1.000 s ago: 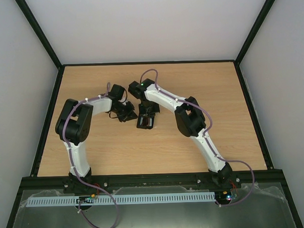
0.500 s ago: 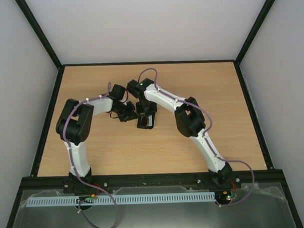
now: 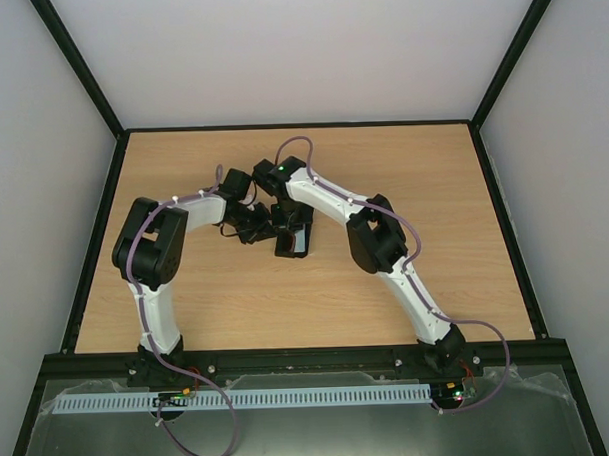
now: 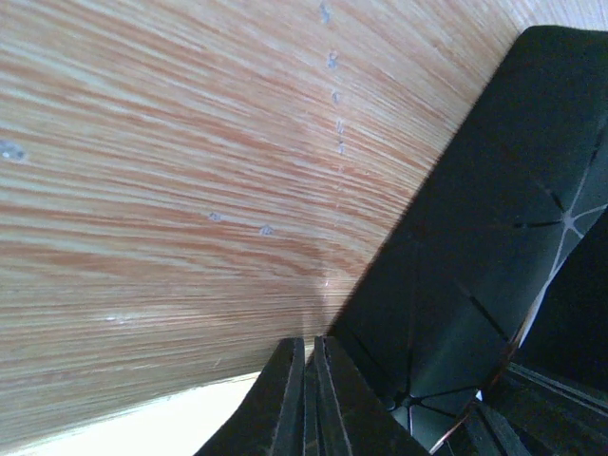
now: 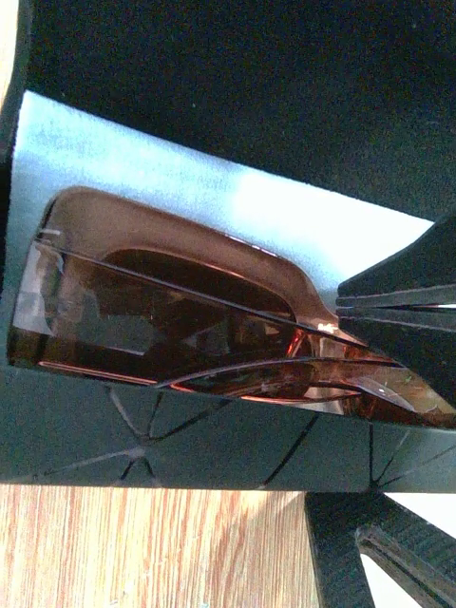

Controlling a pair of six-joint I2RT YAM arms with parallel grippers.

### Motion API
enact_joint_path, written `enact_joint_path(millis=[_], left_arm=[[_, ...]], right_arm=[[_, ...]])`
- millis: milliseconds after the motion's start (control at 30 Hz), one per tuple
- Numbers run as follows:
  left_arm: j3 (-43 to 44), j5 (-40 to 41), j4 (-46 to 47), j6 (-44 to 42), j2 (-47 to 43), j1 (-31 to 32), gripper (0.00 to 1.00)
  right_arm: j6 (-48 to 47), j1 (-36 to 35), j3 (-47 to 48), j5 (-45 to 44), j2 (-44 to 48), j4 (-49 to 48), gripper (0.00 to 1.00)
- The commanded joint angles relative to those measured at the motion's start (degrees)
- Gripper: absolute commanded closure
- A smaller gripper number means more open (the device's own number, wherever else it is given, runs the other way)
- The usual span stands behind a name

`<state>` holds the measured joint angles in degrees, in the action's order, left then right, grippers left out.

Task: Organize the sunglasses
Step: Adjust the sunglasses in the sunglasses case.

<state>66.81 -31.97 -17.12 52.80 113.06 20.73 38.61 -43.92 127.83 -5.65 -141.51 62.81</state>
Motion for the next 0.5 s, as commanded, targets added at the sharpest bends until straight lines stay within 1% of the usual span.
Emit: enact_joint_path(millis=[0,200,300,333,367,400,467], left_arm=[[0.2,1.1,-2.3,0.1,1.4,0.9,0.94],[-0.1,1.4,-2.2,0.2,0.9,0.7,0.94],[-0.2,1.7,-2.4,0.3,0.4,0.5,0.91],[-0.4,1.8,-2.5,0.4,0.1,0.3,0.88],[-0.5,1.9,-2.6,0.3,-0.2,0.0,0.86],[-0.6,1.9,-2.9,0.2,-0.8,-0.4,0.82],[-0.9,2.2,-3.6,-0.3,-1.9,-1.6,0.69]], right_arm=[[0.2,-0.7,1.5,-2.2,1.3,3.3,0.97],[-0.4,0.2,2.6,-3.4,6.3,5.2,0.89],[-0.6,0.9,3.9,-2.5,9.6,5.6,0.83],[-0.7,1.3,3.9,-2.4,11.1,5.6,0.79],[-0.5,2.0,3.5,-2.5,12.5,5.7,0.71],[-0.2,3.0,2.3,-2.2,14.3,5.6,0.69],[0.4,5.6,-3.1,-0.5,19.2,3.5,0.66]])
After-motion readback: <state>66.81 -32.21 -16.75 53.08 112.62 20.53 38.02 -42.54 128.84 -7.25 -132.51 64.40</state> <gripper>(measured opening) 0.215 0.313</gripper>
